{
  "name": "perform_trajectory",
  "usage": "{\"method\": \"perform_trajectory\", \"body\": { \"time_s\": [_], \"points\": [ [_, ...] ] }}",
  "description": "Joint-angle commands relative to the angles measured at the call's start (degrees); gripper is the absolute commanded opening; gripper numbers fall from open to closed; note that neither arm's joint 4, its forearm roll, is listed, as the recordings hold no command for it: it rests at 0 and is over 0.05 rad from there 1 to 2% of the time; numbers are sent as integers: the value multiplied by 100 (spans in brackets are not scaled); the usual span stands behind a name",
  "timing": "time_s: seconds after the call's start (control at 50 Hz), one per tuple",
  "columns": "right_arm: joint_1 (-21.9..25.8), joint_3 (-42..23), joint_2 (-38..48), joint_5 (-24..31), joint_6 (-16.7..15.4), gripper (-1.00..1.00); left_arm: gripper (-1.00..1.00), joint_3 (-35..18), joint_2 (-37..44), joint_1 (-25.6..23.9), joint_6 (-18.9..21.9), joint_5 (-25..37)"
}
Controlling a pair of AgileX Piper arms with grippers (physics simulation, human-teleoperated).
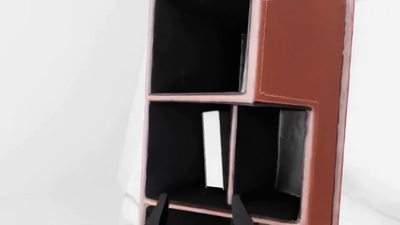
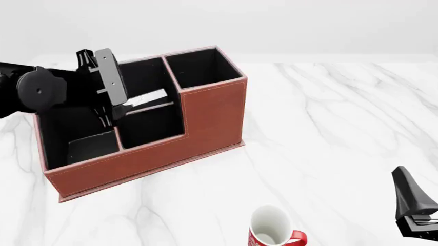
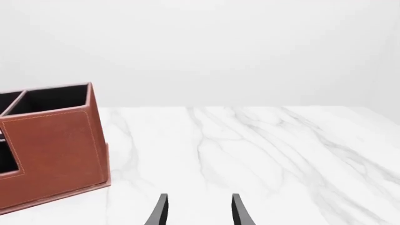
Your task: Pick up the book and place it in the front compartment of the caddy.
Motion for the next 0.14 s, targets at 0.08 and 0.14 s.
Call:
{"method": "perform_trajectory", "body": {
  "time_s": [0.08,0.14],
  "points": [
    [10,-3,3,-22,-4,100,100,568,-771,-175,-301,58],
    [9,-3,4,-22,-4,100,100,804,-873,-237,-346,-28]
  ]
}}
